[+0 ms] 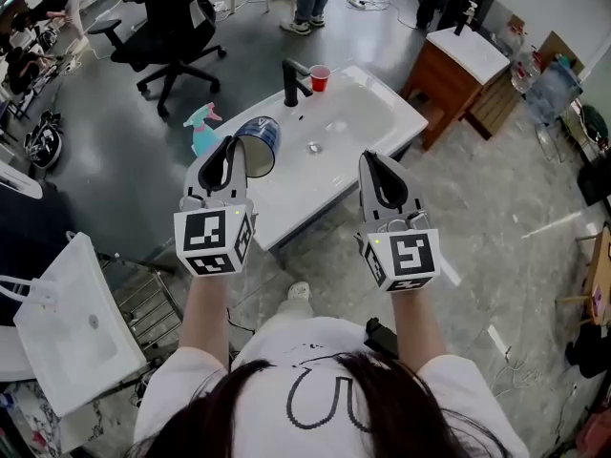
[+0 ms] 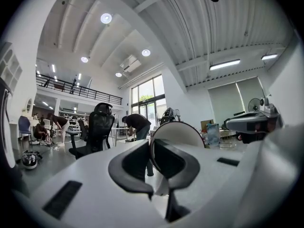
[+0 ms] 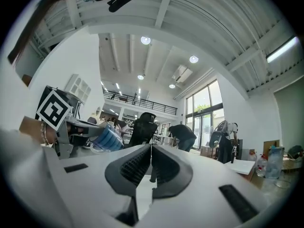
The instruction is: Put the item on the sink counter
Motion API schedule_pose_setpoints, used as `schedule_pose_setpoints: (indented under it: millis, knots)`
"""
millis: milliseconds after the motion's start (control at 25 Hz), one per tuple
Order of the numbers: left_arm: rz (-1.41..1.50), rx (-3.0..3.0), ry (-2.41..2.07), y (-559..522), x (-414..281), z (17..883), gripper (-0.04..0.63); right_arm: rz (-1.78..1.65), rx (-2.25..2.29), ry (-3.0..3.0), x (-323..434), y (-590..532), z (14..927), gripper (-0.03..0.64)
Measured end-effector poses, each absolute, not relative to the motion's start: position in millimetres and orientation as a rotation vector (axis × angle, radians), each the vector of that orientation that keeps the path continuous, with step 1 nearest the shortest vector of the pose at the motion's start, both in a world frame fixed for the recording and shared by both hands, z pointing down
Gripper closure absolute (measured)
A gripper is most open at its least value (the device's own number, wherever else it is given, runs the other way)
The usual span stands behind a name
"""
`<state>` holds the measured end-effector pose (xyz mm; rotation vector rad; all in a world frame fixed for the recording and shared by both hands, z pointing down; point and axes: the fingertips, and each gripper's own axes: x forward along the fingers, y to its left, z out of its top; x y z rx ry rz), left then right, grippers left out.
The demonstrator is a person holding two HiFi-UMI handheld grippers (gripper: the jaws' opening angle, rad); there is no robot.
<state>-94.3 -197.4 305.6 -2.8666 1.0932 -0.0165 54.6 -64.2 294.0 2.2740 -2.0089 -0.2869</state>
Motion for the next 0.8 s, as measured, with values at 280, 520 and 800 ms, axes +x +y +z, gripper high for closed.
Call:
schedule_pose_setpoints:
  millis: [280,520,800]
  knots:
    - [-0.034,-2.881,1.140,-269,-75,315,0.554,-0.283,2.249,-2.012,78,-134,300,0.588]
    - [-0.068,-2.884,1.182,-290,-61,328,0.554,-0.255,2.237,-2.026,99,-158,309,0.588]
    - [-0.119,-2.859,1.268,-307,-32,338,0.554,-0.250,2.192,-2.093,135,-186,315,0.588]
